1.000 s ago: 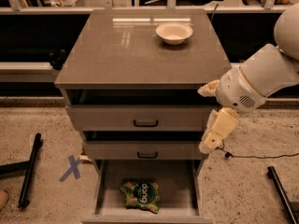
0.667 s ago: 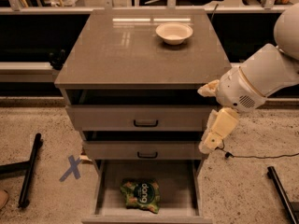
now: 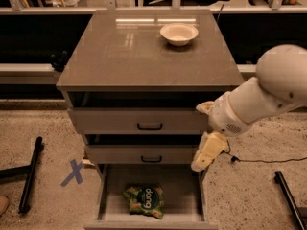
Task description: Pick green rice chip bag from bottom drawer and place on counter
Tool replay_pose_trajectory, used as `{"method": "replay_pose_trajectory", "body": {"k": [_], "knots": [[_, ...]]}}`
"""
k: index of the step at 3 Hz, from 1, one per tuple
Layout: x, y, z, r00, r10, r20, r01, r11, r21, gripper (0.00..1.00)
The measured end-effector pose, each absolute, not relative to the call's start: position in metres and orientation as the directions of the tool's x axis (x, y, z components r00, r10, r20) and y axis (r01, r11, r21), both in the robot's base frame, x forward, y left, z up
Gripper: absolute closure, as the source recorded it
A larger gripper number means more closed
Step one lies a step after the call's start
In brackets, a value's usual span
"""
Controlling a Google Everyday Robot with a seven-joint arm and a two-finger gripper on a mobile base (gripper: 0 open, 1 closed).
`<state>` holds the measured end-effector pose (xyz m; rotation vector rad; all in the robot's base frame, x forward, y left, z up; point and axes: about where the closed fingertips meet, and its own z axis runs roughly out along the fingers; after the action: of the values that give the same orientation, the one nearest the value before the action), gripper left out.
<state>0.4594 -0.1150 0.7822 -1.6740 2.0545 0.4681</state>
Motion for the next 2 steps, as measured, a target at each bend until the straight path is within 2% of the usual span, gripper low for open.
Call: {"method": "replay_pose_trajectory", "body": {"k": [1, 2], "knots": [[0.4742, -0.0958, 0.7185, -0.160, -0.841, -0.517, -0.973, 0.221, -0.059, 0.00], [0.4742, -0.0958, 0.7184, -0.160, -0.841, -0.517, -0.973, 0.221, -0.059, 0.00]]}}
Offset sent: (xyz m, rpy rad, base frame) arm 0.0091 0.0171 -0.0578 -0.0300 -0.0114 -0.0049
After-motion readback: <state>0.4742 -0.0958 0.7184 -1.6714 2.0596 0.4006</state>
